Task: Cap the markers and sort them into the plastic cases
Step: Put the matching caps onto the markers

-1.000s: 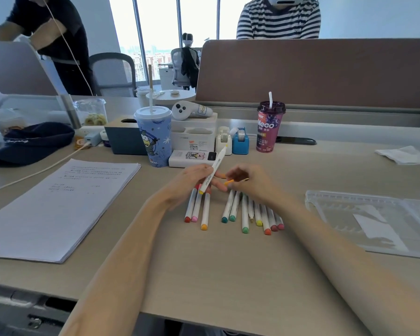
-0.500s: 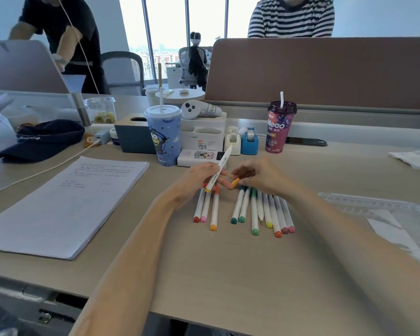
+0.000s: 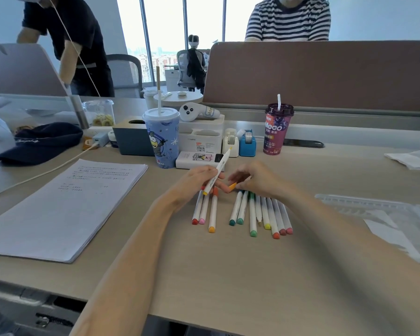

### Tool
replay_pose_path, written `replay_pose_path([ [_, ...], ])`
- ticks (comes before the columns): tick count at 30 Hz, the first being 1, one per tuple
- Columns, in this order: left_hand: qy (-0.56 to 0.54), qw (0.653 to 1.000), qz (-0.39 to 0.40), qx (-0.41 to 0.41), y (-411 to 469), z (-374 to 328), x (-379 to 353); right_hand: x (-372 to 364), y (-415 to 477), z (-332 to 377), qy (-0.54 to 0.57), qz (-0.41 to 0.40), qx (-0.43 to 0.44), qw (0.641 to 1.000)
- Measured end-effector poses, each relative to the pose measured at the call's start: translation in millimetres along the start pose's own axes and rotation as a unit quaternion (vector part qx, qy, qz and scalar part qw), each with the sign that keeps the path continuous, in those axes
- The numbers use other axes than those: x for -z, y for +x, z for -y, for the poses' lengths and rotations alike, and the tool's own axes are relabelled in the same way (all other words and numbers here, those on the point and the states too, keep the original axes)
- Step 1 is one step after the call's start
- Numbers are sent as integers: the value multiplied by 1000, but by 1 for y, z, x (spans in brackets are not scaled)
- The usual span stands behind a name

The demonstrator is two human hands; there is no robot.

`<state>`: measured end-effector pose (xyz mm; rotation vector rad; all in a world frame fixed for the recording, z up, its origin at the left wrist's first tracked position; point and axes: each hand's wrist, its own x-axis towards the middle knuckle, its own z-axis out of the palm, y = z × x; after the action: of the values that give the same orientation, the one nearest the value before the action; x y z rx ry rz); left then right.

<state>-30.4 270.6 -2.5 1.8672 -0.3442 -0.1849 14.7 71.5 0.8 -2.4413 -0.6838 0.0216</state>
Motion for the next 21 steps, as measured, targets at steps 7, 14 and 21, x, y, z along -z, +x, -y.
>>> replay_pose_path([
  [7,21,999,-41,18,-1,-2,1,4,-4,-1,90,-53,-31,994],
  [14,34,999,-35,21,0,0,1,15,-17,-3,295,-171,-42,939],
  [21,72,997,-14,14,-1,2,1,20,-16,-2,298,-202,-17,933],
])
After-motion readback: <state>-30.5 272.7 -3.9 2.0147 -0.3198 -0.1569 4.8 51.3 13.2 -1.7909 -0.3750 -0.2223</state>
